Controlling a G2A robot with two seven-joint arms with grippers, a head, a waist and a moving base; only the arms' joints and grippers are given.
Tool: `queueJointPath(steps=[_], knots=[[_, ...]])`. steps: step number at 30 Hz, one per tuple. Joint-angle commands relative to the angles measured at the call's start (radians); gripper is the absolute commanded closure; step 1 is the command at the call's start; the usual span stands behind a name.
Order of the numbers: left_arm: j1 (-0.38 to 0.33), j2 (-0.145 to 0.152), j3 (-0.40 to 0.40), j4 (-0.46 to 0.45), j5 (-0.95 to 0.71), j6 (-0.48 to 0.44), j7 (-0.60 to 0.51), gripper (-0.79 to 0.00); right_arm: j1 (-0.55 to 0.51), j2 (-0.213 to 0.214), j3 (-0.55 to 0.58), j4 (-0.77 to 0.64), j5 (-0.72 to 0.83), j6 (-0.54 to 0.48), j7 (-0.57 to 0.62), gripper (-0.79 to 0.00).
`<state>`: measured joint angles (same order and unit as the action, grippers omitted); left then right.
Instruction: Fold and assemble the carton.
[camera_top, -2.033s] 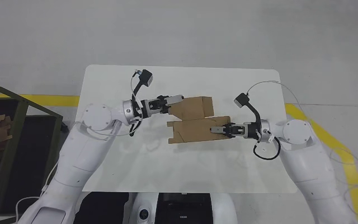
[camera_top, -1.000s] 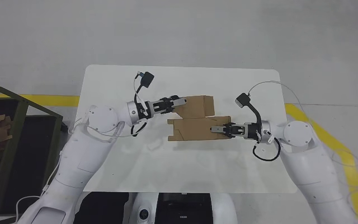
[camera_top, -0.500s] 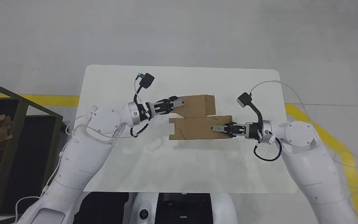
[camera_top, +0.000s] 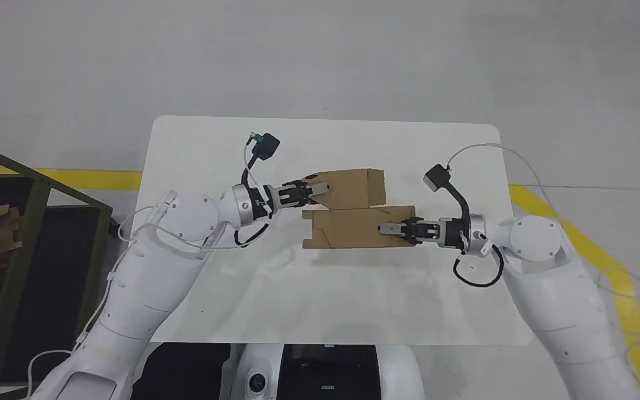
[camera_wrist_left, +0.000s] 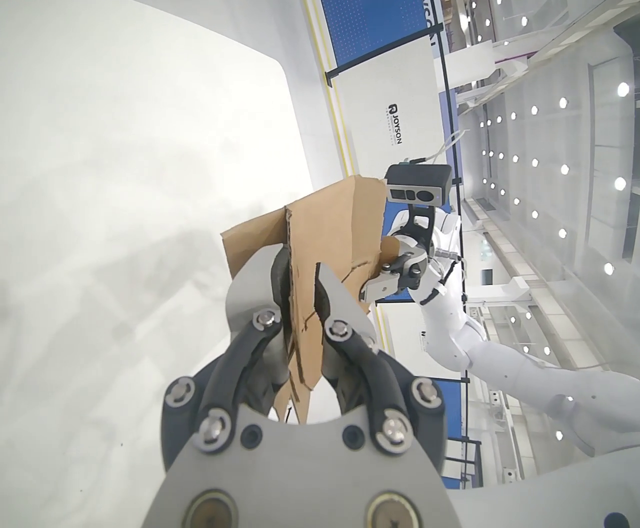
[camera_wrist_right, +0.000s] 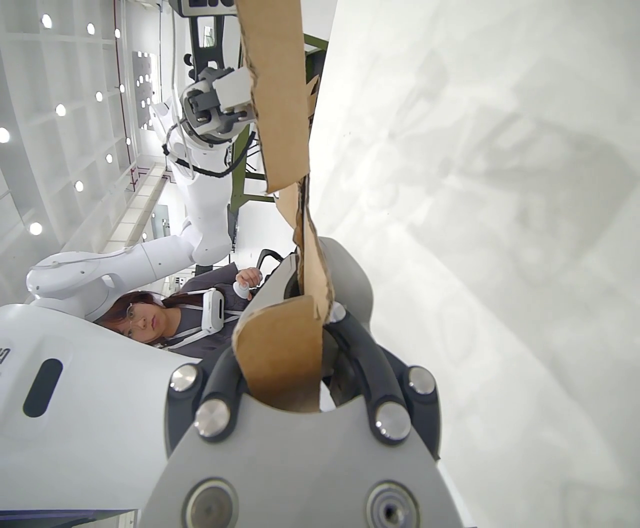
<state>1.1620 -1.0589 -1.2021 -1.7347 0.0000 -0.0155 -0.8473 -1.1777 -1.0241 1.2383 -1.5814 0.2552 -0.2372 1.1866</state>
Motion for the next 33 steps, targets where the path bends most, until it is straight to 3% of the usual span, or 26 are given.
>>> queueJointPath(steps=[1,5,6,7,8,9,23,33], knots=[[0.0,0.0,0.001,-0.001,0.001,0.001,0.0,0.0,0.001,0.001,-0.001,0.0,0.001,0.0,-0.001,0.0],[-0.001,0.0,0.002,0.0,-0.001,-0.003,-0.001,0.0,0.002,0.002,-0.003,0.001,0.003,-0.001,-0.003,0.0],[-0.001,0.0,0.002,0.001,-0.003,-0.004,0.001,0.0,0.001,0.002,-0.003,0.001,0.005,-0.001,-0.003,-0.058],[-0.001,0.0,0.002,0.001,-0.008,-0.007,0.001,0.0,0.001,0.003,-0.003,0.003,0.006,-0.002,-0.006,-0.332],[0.0,-0.001,0.001,0.002,-0.015,-0.012,0.003,0.0,-0.001,0.003,-0.001,0.007,0.01,-0.005,-0.012,-0.72],[0.0,-0.001,0.0,0.002,-0.018,-0.015,0.004,0.0,-0.002,0.003,0.002,0.011,0.012,-0.006,-0.017,-0.785],[0.027,0.003,-0.023,-0.007,-0.071,-0.067,-0.004,0.0,-0.083,0.023,0.133,-0.021,0.074,-0.119,-0.107,-0.785],[0.039,0.005,-0.011,-0.014,-0.057,-0.074,-0.017,0.0,-0.005,0.001,0.02,0.005,0.21,-0.231,-0.036,-0.785]])
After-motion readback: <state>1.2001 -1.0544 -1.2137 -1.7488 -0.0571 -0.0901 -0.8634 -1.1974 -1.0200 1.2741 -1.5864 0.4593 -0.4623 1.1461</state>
